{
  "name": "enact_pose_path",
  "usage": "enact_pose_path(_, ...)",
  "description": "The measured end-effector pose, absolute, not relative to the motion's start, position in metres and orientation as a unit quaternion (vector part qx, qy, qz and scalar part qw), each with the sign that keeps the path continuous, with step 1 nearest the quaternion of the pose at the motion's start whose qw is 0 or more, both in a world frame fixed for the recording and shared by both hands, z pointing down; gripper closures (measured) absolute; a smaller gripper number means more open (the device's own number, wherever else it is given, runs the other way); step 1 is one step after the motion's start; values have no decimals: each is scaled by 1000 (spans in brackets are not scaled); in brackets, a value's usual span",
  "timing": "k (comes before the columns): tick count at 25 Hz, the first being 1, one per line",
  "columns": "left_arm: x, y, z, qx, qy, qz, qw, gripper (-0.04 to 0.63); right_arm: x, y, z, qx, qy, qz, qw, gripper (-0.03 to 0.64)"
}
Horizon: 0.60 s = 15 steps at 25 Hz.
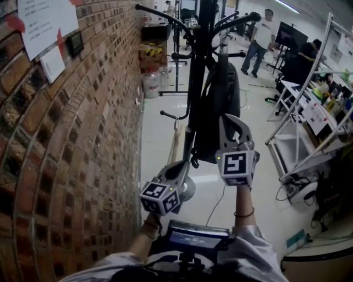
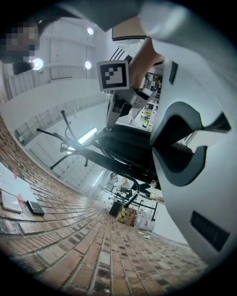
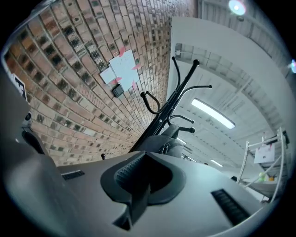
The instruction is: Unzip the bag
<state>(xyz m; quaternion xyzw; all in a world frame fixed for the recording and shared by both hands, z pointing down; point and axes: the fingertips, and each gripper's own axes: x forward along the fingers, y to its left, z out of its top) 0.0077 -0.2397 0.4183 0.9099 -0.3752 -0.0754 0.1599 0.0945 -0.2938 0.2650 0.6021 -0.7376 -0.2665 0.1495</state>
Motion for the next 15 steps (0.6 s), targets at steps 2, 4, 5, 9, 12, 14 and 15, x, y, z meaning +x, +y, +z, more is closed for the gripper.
enact_pose_path(2, 8, -242, 421, 908, -378, -70, 164, 589, 95, -298, 264, 602, -725, -284, 176, 609)
enact_pose_path(4, 10, -243, 422, 909, -376, -70, 166, 589, 93, -303, 265, 585, -719, -312, 208, 570)
enact_pose_path(5, 11, -243, 422, 909, -375, -69, 167, 589, 93, -304, 265, 580, -718, -319, 216, 548)
enact_pose_path(9, 12, -247, 422, 909, -376, -65, 165, 589, 95, -307, 262, 579, -701, -342, 238, 541)
enact_pose_path(12, 11, -250, 422, 909, -377, -68, 164, 589, 93, -308, 265, 569, -677, -375, 279, 507)
enact_pose_path(14, 10, -252, 423, 908, -378, -68, 165, 589, 94, -310, 268, 562, -647, -406, 319, 446)
enact_pose_path(15, 11, -253, 422, 909, -377, -71, 164, 589, 94, -310, 269, 559, -637, -416, 331, 445)
